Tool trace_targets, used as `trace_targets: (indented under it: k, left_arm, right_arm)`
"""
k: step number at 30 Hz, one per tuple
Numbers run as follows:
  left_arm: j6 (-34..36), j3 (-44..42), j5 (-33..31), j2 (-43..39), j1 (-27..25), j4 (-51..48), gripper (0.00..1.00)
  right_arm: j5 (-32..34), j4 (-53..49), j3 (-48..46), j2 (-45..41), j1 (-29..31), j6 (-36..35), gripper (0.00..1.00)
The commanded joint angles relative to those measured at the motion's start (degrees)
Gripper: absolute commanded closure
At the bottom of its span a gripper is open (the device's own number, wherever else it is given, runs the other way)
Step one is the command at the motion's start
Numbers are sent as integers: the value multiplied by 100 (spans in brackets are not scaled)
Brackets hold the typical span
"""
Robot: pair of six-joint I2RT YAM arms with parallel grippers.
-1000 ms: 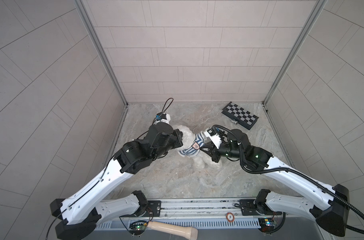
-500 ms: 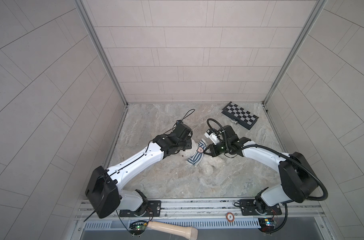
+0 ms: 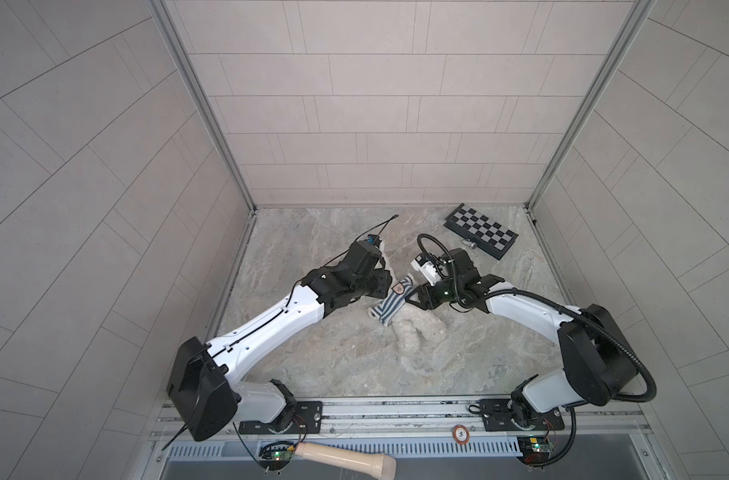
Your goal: Dress the teddy bear
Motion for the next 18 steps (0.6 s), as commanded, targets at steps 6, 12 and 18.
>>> trace_targets:
  k: [6, 12, 18]
  left_arm:
    - [861, 466, 547, 882, -429, -38, 52]
    - [805, 334, -20, 1212, -416, 260, 50]
    - [853, 677, -305, 1817, -374, 340, 55]
  right_arm:
    - [386, 1054, -849, -713, -73, 431, 41]
    - [239, 2094, -1186, -799, -90, 694, 42]
    - [291, 2230, -1128, -340, -134, 778, 41]
